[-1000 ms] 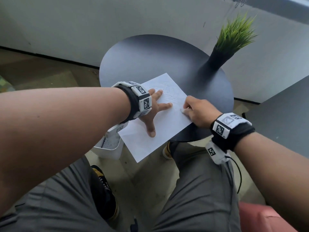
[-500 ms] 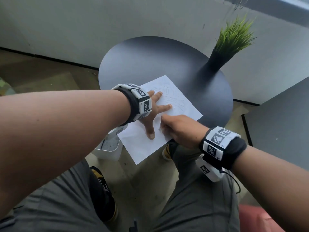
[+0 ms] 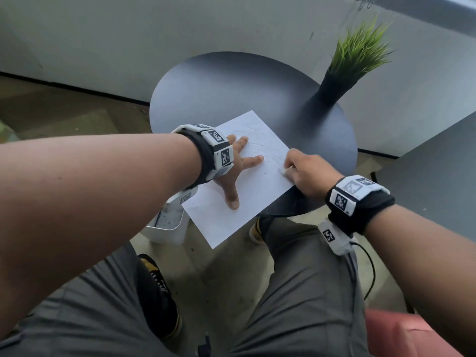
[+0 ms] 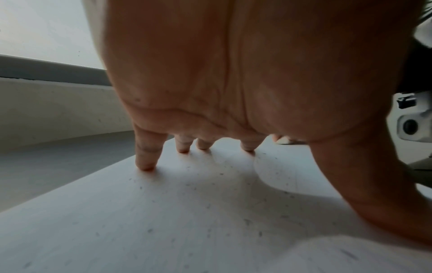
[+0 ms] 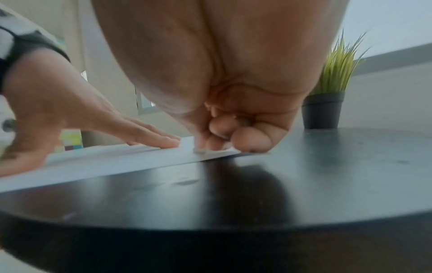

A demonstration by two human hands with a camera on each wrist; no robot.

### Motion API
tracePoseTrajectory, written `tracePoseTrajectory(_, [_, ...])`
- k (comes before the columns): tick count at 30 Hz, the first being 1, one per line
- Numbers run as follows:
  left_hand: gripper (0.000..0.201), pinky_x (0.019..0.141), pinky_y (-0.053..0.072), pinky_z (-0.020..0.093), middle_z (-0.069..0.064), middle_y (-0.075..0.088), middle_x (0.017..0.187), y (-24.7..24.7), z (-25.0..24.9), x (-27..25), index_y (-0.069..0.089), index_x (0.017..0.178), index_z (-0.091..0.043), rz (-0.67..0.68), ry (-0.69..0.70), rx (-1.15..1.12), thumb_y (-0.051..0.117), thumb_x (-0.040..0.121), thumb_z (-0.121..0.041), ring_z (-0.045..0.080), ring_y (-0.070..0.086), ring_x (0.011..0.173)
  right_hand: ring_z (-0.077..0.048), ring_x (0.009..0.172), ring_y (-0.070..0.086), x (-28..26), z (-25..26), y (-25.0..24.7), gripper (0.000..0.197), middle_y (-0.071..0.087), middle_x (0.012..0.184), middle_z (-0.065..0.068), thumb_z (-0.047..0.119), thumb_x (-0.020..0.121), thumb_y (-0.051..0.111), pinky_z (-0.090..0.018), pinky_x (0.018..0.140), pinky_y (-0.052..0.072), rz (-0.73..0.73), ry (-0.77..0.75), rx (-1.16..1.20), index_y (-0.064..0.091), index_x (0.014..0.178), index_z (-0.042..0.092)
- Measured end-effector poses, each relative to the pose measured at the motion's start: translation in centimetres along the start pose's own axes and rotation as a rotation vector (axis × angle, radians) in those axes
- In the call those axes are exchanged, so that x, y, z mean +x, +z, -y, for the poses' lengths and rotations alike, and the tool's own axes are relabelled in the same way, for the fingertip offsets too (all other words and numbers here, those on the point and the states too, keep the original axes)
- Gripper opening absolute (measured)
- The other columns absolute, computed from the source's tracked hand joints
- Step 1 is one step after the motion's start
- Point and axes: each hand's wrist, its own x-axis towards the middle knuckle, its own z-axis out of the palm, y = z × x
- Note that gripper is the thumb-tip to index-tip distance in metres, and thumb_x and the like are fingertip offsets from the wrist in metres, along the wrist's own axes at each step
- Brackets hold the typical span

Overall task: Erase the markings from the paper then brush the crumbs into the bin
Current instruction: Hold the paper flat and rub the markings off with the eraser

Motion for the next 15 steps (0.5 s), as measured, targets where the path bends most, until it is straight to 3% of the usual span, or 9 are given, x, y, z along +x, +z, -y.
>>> tracePoseTrajectory(1, [0.137,0.119,0.012,0.062,0.01,-0.023,0.164,0.0,0.0,0.0,-0.014,0.153,-0.049,-0.001,-0.001,0.001,0.08,0.058,-0.074,0.037,-0.014,0.152,-0.03,0.087,0.054,0.0,-0.1,0.0,0.013,0.06,0.097,-0.008,0.031,0.094,0.048,-0.04,0.079,0.048,-0.007,0.04,-0.013,0.047,0.099,0.018])
tracePoseTrajectory(2, [0.137,0.12,0.012,0.062,0.01,-0.023,0.164,0.0,0.1,0.1,-0.015,0.153,-0.049,0.0,-0.001,0.003,0.08,0.057,-0.074,0.037,-0.014,0.152,-0.029,0.086,0.053,-0.4,0.6,0.2,0.014,0.058,0.097,-0.006,0.029,0.095,0.046,-0.038,0.077,0.046,-0.002,-0.013,-0.057,0.046,0.101,0.017])
tracePoseTrajectory(5, [0.139,0.12,0.011,0.061,0.011,-0.024,0.164,0.1,0.1,0.2,-0.016,0.153,-0.049,0.003,-0.002,0.012,0.08,0.057,-0.074,0.038,-0.014,0.152,-0.023,0.083,0.048,-2.7,3.8,2.4,0.008,0.053,0.092,0.0,0.022,0.095,0.047,-0.034,0.072,0.042,0.111,-0.355,-0.057,0.045,0.102,0.017])
tracePoseTrajectory(6, [0.139,0.12,0.011,0.061,0.011,-0.024,0.164,0.1,0.1,0.3,-0.016,0.153,-0.048,0.006,-0.002,0.015,0.08,0.057,-0.074,0.038,-0.014,0.152,-0.023,0.083,0.049,-2.9,3.7,2.5,0.007,0.055,0.093,0.0,0.021,0.095,0.048,-0.035,0.074,0.044,0.133,-0.394,-0.047,0.047,0.101,0.018])
tracePoseTrajectory(11, [0.138,0.119,0.012,0.063,0.012,-0.023,0.164,-0.1,-0.1,0.2,-0.016,0.153,-0.048,0.0,-0.013,0.014,0.078,0.058,-0.076,0.039,-0.013,0.152,-0.03,0.086,0.053,-0.4,0.1,0.1,0.013,0.06,0.101,-0.008,0.032,0.095,0.046,-0.041,0.08,0.048,0.01,0.007,-0.05,0.045,0.098,0.02])
tracePoseTrajectory(13, [0.138,0.119,0.012,0.063,0.012,-0.023,0.164,-0.1,-0.1,0.4,-0.016,0.154,-0.047,-0.004,-0.011,0.015,0.079,0.057,-0.076,0.039,-0.013,0.152,-0.029,0.089,0.052,-1.3,2.0,1.2,0.011,0.058,0.103,-0.007,0.026,0.096,0.044,-0.034,0.077,0.042,0.001,-0.136,-0.097,0.043,0.104,0.018])
tracePoseTrajectory(15, [0.139,0.12,0.012,0.062,0.013,-0.023,0.164,-0.1,-0.1,0.4,-0.016,0.154,-0.047,-0.006,-0.008,0.016,0.078,0.056,-0.077,0.04,-0.012,0.152,-0.029,0.09,0.054,-2.8,4.5,2.9,0.008,0.057,0.098,-0.005,0.024,0.098,0.044,-0.033,0.075,0.042,0.055,-0.377,-0.092,0.044,0.102,0.017])
